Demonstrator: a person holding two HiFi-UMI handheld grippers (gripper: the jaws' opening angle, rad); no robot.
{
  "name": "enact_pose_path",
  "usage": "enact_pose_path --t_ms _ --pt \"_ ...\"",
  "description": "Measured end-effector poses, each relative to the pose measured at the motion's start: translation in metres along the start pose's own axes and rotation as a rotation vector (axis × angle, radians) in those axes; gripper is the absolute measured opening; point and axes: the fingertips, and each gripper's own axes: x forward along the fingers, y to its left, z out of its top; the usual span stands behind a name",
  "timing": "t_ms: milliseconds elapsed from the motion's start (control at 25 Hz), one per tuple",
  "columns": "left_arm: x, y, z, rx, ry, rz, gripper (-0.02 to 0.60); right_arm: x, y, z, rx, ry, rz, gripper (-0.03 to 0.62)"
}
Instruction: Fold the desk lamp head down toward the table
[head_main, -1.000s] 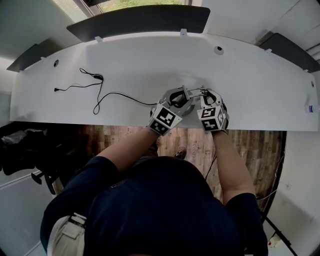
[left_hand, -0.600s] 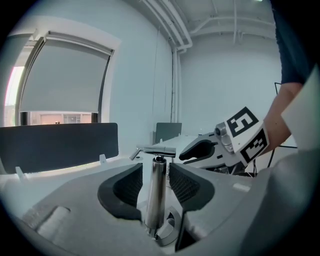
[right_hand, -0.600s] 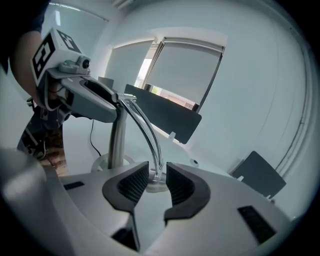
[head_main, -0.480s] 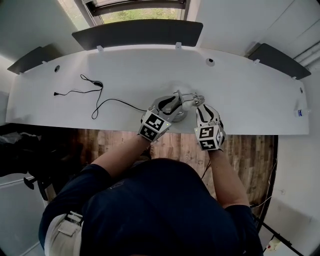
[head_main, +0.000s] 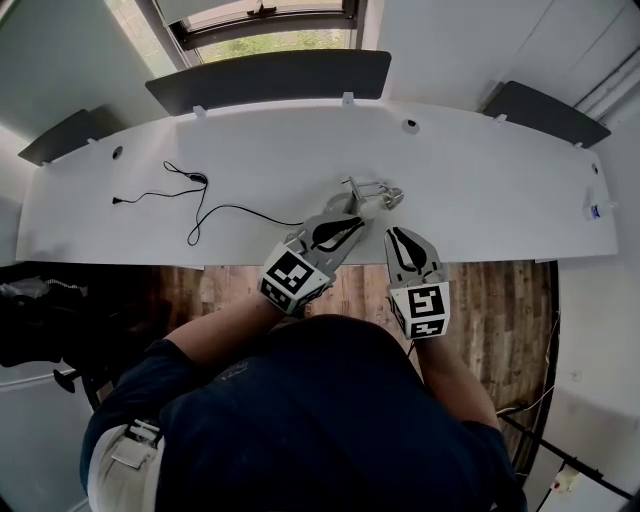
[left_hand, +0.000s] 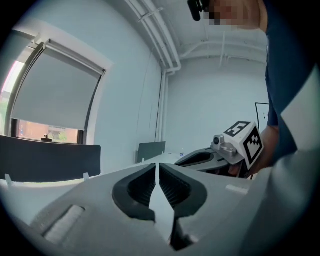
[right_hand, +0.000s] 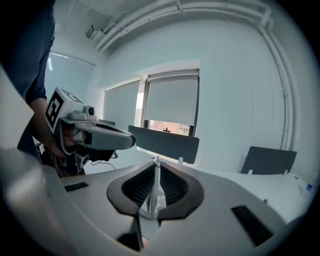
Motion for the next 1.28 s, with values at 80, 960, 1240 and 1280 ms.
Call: enact_pose_path --t_ms 80,960,1240,1280 --pt "-0.003 -0.011 0.009 -0.014 -0.018 -0.015 0.008 -0.009 0.003 0.010 0.030 -0.032 -0.004 0.037" --pt "-0.011 -0.046 0.011 -0.019 -0.035 -0.055 0.006 -0.033 0.026 0.013 0.092 -0.103 0.006 0.011" --pt "-0.018 -0.048 0.010 -0.018 -0.035 -0.058 0.006 -0.034 0.032 0.018 0.074 -0.109 0.008 0.011" --pt "-0.019 -0.048 0.010 -0.017 -0.033 -0.059 0.006 -0.034 0.033 0.018 0.072 -0.108 0.008 0.011"
